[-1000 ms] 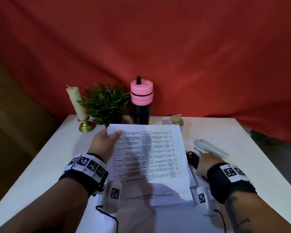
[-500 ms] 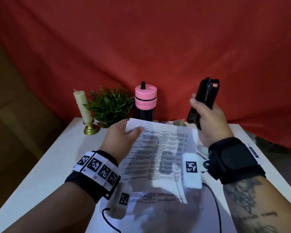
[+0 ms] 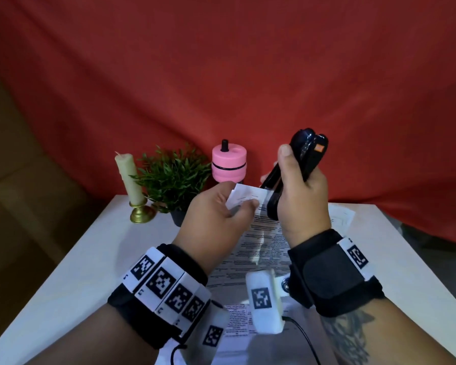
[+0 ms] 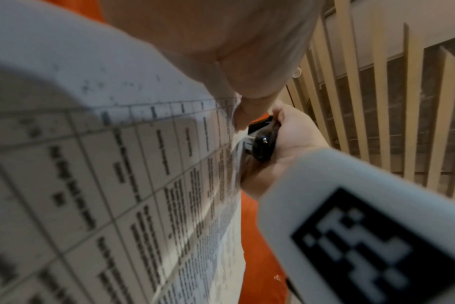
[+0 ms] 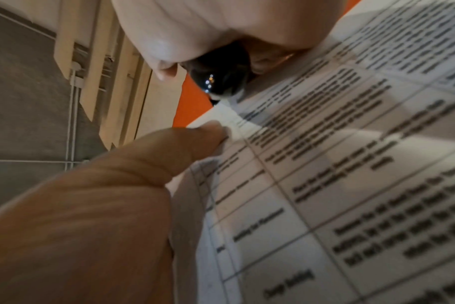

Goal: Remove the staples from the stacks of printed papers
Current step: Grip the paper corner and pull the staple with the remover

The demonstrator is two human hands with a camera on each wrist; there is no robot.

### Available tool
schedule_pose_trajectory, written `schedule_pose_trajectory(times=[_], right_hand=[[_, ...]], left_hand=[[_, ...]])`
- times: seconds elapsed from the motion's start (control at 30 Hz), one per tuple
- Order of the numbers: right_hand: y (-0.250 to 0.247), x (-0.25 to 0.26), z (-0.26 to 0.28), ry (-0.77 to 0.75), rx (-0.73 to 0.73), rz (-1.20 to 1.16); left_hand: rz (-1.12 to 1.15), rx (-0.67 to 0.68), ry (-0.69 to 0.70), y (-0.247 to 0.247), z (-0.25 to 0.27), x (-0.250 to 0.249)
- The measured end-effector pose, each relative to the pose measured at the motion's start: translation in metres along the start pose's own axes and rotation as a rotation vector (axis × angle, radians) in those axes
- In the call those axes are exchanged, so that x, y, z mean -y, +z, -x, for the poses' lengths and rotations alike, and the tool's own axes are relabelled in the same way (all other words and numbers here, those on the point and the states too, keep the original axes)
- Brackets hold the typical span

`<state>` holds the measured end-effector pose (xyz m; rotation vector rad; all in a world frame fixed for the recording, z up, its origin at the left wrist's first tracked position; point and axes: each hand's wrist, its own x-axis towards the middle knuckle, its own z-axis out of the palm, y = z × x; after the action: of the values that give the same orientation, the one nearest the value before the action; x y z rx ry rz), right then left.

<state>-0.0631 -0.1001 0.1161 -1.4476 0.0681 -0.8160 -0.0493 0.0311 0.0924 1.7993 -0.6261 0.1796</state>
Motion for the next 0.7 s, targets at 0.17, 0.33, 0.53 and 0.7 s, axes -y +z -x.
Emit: schedule_pose_trajectory(times=[0.17,0.33,0.53,0.7], right_hand=[[0.0013,0.0020,-0.0003,-0.024,-0.010,0.006],[0.0003,0.0018,-0.0017,-0.044,-0.014,0.012],[-0.0002,0.0045,-0.0043,-0.063,-0.017,-0.002],[-0.0024,0.0084,-0.0075,-0.096,0.000,0.058]], left_hand=[[-0.043,-0.004,0.037,0.0031,-0.0022,-0.0031],[-0.033,-0.001,0.049,0.0043,-0.0026,-0.0029],[0.002,-0.007,0.062,0.0053,-0.0019,-0.0039],[0.083,0.006,0.040,0.0093,0.0018,-0.0083]])
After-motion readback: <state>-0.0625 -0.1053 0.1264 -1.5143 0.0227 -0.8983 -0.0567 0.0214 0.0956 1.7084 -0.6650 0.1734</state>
